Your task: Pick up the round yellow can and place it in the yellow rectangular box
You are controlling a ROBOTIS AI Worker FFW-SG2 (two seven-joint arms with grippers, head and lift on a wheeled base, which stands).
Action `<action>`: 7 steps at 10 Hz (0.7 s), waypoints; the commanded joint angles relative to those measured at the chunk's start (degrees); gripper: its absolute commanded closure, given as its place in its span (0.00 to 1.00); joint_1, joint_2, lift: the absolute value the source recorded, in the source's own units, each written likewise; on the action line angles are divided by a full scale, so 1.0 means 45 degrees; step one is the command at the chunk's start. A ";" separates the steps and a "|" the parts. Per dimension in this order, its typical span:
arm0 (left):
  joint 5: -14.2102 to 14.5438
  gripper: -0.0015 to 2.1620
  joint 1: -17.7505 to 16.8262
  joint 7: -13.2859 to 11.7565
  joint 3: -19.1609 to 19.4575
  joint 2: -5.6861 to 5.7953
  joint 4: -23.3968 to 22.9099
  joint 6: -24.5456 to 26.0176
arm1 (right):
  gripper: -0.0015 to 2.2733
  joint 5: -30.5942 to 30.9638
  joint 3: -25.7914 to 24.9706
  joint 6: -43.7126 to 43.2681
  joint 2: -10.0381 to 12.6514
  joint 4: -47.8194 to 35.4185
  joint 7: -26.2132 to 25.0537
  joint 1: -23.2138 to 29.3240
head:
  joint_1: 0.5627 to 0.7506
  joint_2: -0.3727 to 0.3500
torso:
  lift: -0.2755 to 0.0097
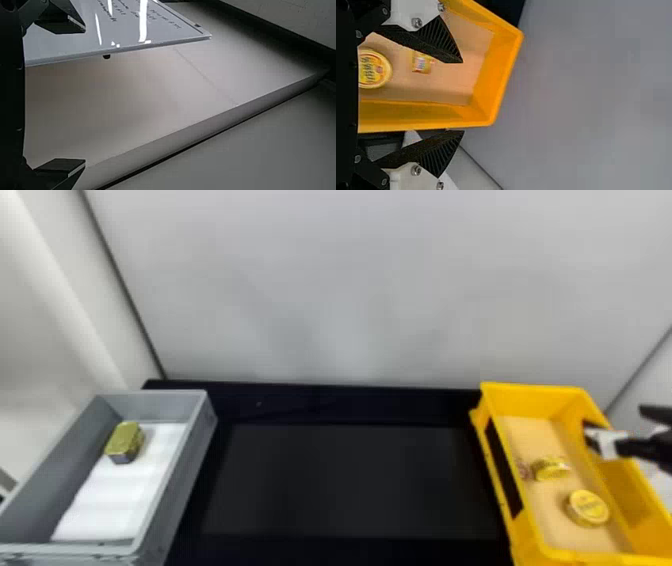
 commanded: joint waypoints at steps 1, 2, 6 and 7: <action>0.0000 0.05 -0.0008 0.0001 0.0006 -0.0033 0.0007 0.0000 | 0.09 0.0001 -0.0418 -0.0349 -0.0170 -0.1062 -0.0004 -0.0804 | 0.70 0.53 | 0.76; 0.0000 0.05 -0.0008 0.0001 0.0006 -0.0033 0.0007 0.0000 | 0.09 0.0001 -0.0848 -0.0760 -0.0209 -0.1160 -0.0004 -0.1000 | 0.70 0.53 | 0.76; 0.0000 0.05 -0.0008 0.0001 0.0064 -0.0033 0.0007 -0.0020 | 0.09 -0.0918 -0.3250 -0.2655 -0.0443 -0.1687 -0.0004 -0.1117 | 0.70 0.53 | 0.76; 0.0000 0.05 -0.0008 0.0001 0.0064 -0.0033 0.0007 -0.0020 | 0.09 -0.1406 -0.3641 -0.3007 -0.0697 -0.1805 -0.0082 -0.1195 | 0.70 0.53 | 0.76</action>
